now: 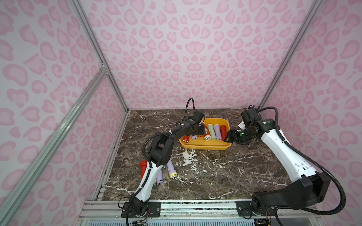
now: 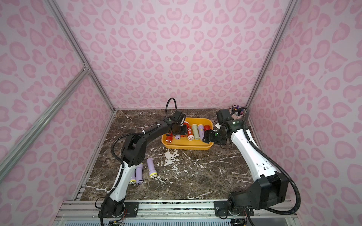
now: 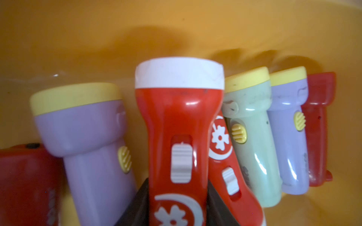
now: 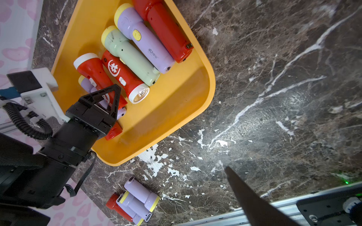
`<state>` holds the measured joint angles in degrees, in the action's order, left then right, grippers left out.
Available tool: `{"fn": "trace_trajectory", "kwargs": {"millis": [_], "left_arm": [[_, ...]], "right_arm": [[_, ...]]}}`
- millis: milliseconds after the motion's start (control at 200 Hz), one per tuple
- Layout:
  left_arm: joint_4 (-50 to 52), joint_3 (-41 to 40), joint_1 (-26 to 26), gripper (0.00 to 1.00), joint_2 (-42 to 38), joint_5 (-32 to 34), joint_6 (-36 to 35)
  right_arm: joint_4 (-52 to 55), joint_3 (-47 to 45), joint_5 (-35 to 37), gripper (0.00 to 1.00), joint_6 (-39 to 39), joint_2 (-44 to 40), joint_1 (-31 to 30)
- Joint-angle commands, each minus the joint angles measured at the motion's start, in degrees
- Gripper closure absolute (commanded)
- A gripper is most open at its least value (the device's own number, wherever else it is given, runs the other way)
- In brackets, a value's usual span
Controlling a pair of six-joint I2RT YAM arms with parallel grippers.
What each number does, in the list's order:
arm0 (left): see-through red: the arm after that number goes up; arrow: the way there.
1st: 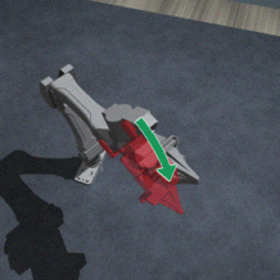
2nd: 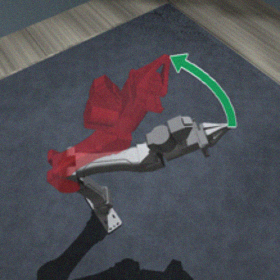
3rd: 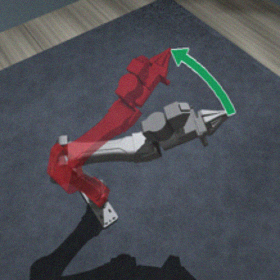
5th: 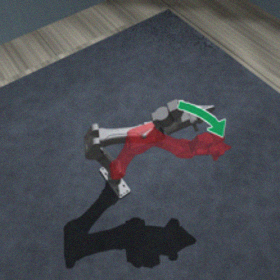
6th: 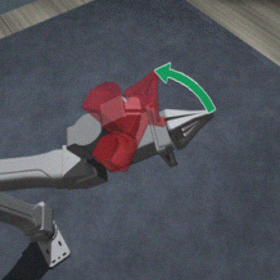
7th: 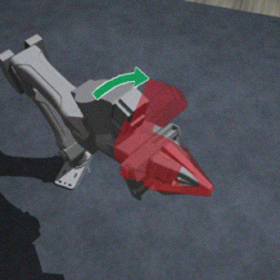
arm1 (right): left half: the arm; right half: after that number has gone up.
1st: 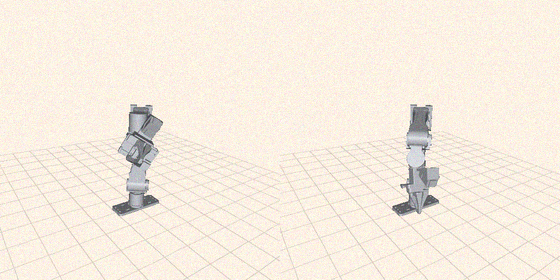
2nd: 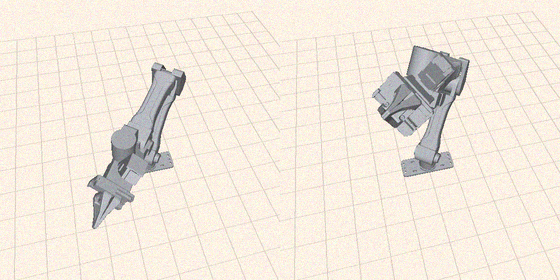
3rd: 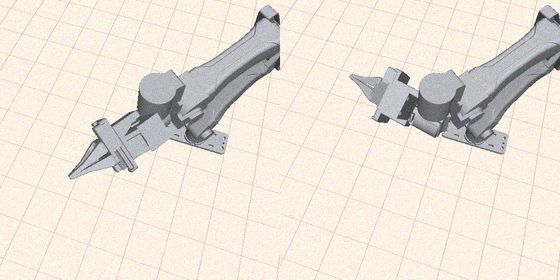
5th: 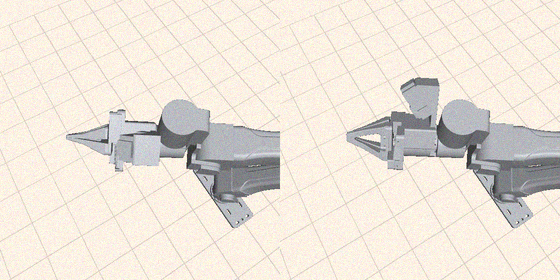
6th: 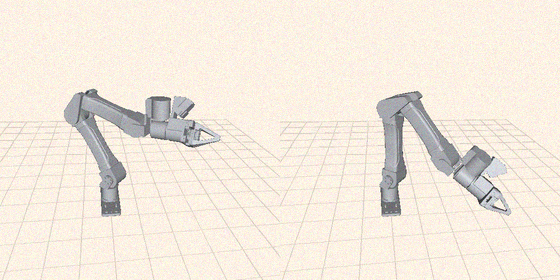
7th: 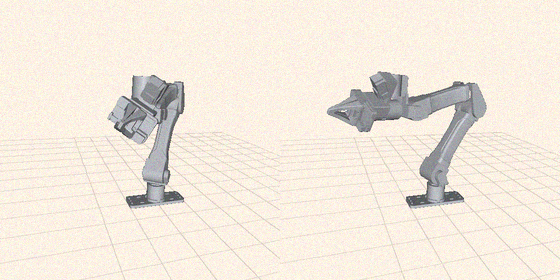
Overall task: Put the flashlights into the storage boxes
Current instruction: Place the flashlight at the storage box, then pick up the flashlight from the center of the board.
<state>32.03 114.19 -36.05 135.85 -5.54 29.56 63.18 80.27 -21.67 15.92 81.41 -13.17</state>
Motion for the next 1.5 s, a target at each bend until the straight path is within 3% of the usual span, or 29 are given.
{"fn": "trace_trajectory", "kwargs": {"millis": [0,250,480,625,835,1085,1300,1495], "left_arm": [[-1.2,-0.2,0.0,0.54,-0.8,0.4,1.2],[-2.0,-0.1,-0.1,0.37,-2.2,-0.6,-0.1],[-2.8,-3.0,-0.3,0.35,-10.2,1.9,-1.0],[-6.1,-11.6,-1.9,0.33,-19.5,5.8,-0.2],[-12.0,-35.2,-6.5,0.30,-37.2,15.5,4.5],[-5.8,-58.2,-12.0,0.30,-59.2,26.2,13.8],[6.9,-64.0,-12.3,0.25,-77.8,31.5,17.1],[16.4,-62.4,-12.3,0.24,-83.7,32.4,17.9]], "right_arm": [[1.9,0.2,-0.6,0.25,-1.2,0.0,0.2],[2.1,-0.4,-0.6,0.25,-1.8,-2.0,0.5],[1.6,-1.4,-2.6,0.25,-2.4,-4.3,0.8],[1.3,-1.0,-4.3,0.25,-1.7,-3.8,-0.5],[-1.9,-3.8,-3.7,0.25,1.3,-4.6,-5.1],[-3.3,-5.6,-0.3,0.25,4.9,-5.5,-16.4],[-8.3,-11.5,1.8,0.25,10.1,-9.4,-24.5],[-13.3,-18.8,2.9,0.25,14.1,-14.5,-27.3]]}}
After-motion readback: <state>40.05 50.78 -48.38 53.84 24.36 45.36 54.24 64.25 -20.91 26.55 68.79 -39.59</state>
